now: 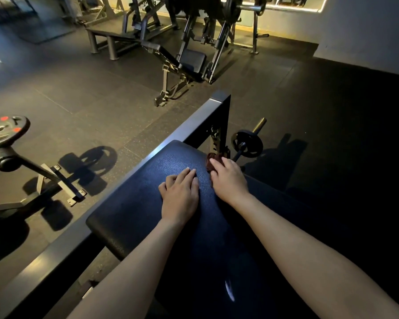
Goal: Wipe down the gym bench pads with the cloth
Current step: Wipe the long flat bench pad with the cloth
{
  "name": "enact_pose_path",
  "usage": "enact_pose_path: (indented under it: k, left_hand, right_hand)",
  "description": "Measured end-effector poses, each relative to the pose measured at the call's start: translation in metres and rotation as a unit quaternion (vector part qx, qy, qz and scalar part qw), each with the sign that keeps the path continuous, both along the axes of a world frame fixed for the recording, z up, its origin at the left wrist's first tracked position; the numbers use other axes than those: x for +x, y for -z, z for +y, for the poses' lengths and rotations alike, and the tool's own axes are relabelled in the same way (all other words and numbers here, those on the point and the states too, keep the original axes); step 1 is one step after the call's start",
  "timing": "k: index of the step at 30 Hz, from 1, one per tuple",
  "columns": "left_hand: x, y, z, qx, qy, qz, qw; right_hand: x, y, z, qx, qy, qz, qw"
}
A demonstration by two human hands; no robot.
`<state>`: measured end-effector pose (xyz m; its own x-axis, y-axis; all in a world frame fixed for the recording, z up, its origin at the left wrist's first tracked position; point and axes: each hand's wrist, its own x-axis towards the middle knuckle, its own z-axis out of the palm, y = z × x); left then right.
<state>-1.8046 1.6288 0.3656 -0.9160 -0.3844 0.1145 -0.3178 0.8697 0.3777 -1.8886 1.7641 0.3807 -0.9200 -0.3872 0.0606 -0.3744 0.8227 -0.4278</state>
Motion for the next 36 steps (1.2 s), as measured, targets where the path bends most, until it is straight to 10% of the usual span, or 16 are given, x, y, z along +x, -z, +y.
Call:
enact_pose_path:
  k: [6,14,20,26,32,36]
  left_hand:
    - [-0.001,0.0,-0.003,0.062,-0.019,0.043,0.997]
    - [0.002,0.002,0.0,0.022,0.031,0.056,0.998]
    - [0.013,-0.001,0.01,0.031,0.045,0.054,0.997]
    - [0.041,0.002,0.035,0.005,0.083,0.044,0.996]
    - [0.058,0.003,0.039,0.011,0.097,0.051,0.994]
    - [0.065,0.004,0.039,-0.015,0.125,0.04,0.991]
  right_hand:
    - [-0.012,-0.003,-0.027,-0.01,-0.172,-0.028,0.985]
    - [0.027,0.003,-0.008,-0.004,0.007,0.024,1.0]
    - [0.034,0.002,0.013,-0.003,-0.084,-0.004,0.996]
    - [0.056,0.0,0.047,-0.004,0.064,0.016,0.998]
    - [0.092,0.006,0.049,-0.022,-0.072,0.034,0.997]
    - [0.067,-0.004,0.065,0.006,0.036,0.027,0.999]
